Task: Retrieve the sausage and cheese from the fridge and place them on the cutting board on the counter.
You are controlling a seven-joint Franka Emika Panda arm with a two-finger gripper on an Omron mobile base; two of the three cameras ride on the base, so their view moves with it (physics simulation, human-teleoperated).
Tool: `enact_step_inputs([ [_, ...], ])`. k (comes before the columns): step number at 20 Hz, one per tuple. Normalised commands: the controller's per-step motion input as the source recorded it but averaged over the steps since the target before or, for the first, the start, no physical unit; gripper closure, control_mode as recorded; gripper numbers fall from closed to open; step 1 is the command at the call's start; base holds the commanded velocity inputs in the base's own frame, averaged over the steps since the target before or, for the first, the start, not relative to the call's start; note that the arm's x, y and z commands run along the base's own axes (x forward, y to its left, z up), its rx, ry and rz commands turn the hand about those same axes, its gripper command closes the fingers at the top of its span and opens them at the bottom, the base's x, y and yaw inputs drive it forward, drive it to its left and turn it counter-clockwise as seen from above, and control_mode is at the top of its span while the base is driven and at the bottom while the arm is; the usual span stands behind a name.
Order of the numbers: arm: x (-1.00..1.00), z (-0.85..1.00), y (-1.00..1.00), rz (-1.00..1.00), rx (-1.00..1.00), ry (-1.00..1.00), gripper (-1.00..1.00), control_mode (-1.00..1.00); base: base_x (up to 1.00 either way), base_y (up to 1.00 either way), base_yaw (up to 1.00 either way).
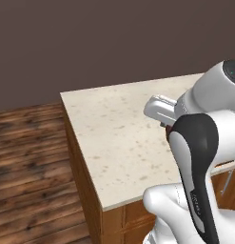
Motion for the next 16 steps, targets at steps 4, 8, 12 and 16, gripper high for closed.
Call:
enact_step_inputs([
  [4, 0.0, 0.0, 0.0, 0.0, 0.0, 0.0, 1.0, 1.0, 0.42, -0.41, -0.05],
  [8, 0.0, 0.0, 0.0, 0.0, 0.0, 0.0, 1.0, 1.0, 0.13, -0.31, -0.02],
  [12, 0.25, -0.2, -0.83, -0.1, 0.08, 0.11, 1.0, -1.0, 0.0, 0.0, 0.0],
  [16, 0.5, -0.31, -1.0, -0.17, 0.19, 0.25, 1.0, -1.0, 0.0, 0.0, 0.0],
])
